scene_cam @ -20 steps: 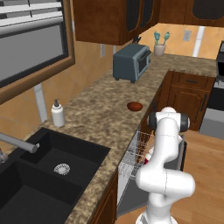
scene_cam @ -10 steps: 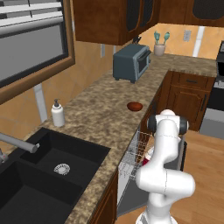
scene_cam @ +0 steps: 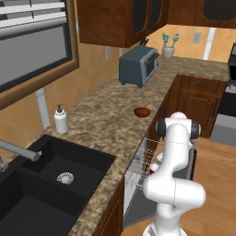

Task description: Pick up the cup and bowl from the counter, place them in the dishwasher, and close the dishwasher door.

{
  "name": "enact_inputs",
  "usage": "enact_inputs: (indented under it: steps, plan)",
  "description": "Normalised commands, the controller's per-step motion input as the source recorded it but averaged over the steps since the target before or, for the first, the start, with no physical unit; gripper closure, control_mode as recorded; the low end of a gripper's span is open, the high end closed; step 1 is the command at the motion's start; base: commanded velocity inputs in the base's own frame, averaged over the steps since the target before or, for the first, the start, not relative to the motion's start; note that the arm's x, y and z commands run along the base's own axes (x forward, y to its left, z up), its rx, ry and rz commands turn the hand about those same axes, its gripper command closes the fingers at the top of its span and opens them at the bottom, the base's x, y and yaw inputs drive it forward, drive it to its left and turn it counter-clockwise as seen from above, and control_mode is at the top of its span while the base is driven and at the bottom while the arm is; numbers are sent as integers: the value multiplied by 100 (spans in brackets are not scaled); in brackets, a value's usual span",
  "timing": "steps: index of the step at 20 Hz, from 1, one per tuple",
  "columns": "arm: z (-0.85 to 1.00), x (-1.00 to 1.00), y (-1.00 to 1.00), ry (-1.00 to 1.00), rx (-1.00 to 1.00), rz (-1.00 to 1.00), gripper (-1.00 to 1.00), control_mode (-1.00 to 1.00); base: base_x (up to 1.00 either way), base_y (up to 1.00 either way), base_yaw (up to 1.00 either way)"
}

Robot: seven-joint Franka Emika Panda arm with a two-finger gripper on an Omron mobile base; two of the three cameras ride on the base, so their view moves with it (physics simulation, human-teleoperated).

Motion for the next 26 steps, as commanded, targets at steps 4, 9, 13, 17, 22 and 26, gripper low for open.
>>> enact_inputs:
  steps: [4, 9, 13, 17, 22, 26]
  plan:
    - [100, -33, -16, -17, 1, 0, -100, -100, 0, 0, 0]
    - [100, -26, -13, -15, 1, 0, -100, -100, 0, 0, 0]
    - [100, -14, -10, -10, 4, -1, -100, -100, 0, 0, 0]
    - [100, -22, -7, -7, 4, -4, -100, -100, 0, 0, 0]
    - [100, -26, -13, -5, 7, -6, -100, -100, 0, 0, 0]
    - [100, -1, 0, 0, 10, -5, -100, -100, 0, 0, 0]
